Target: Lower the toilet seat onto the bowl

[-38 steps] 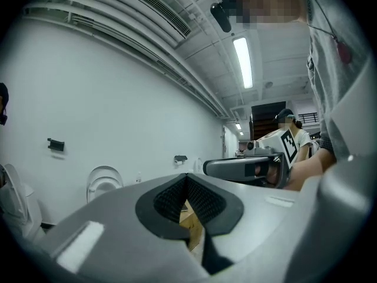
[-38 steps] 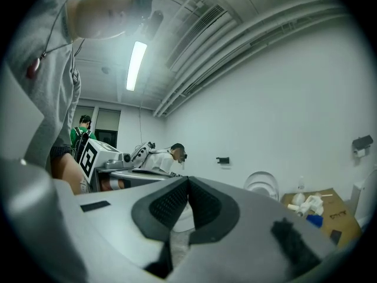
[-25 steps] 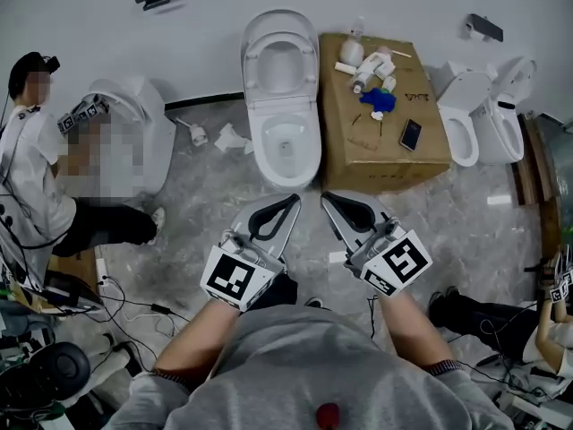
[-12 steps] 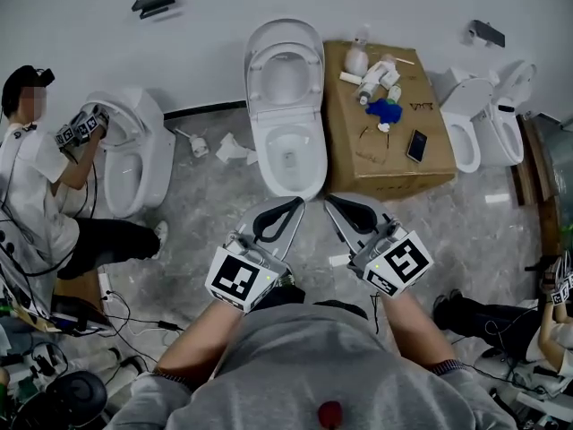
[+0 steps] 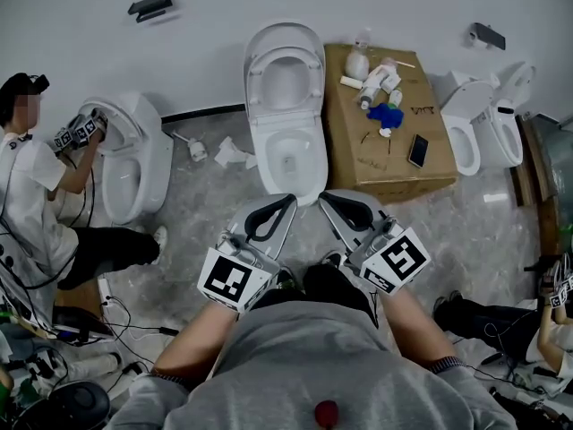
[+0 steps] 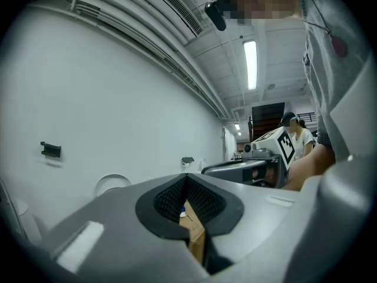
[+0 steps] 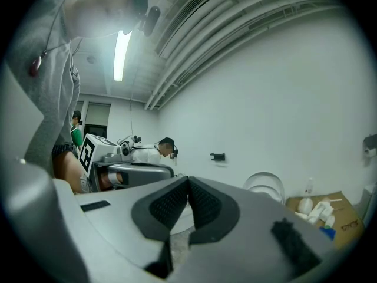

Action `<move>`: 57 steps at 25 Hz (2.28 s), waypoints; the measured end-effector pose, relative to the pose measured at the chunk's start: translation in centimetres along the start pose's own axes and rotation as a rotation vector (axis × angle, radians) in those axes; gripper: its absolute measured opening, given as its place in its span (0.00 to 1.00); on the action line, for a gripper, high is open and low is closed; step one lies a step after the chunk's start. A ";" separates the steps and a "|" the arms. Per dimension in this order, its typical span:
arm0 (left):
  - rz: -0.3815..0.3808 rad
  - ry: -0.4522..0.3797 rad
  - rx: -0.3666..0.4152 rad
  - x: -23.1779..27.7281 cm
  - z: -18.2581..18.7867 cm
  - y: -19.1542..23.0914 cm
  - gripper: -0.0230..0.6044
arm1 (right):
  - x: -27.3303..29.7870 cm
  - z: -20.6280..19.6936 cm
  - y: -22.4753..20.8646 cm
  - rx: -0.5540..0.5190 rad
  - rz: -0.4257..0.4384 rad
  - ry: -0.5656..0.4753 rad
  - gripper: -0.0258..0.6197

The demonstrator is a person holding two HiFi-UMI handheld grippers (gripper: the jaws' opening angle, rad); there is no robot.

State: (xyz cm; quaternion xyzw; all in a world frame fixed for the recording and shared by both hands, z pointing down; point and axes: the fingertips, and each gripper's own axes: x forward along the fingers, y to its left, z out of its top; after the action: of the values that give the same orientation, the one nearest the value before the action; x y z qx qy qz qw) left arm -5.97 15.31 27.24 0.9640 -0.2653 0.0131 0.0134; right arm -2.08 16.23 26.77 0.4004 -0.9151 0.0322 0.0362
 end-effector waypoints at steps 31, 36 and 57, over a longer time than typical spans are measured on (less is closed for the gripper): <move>0.096 0.055 -0.060 14.8 -0.8 9.3 0.05 | 6.8 0.3 -16.3 0.021 0.118 0.004 0.06; 0.133 0.074 -0.075 16.8 -0.9 9.9 0.05 | 7.2 0.3 -18.4 0.027 0.152 0.001 0.06; 0.221 0.094 -0.028 21.7 -1.5 14.4 0.05 | 10.2 -0.2 -25.4 0.037 0.210 0.006 0.06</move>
State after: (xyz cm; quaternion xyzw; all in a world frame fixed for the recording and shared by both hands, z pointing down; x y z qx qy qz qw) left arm 5.30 -8.15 29.70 0.9269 -0.3691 0.0560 0.0377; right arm 9.68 -8.46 28.66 0.3029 -0.9511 0.0537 0.0281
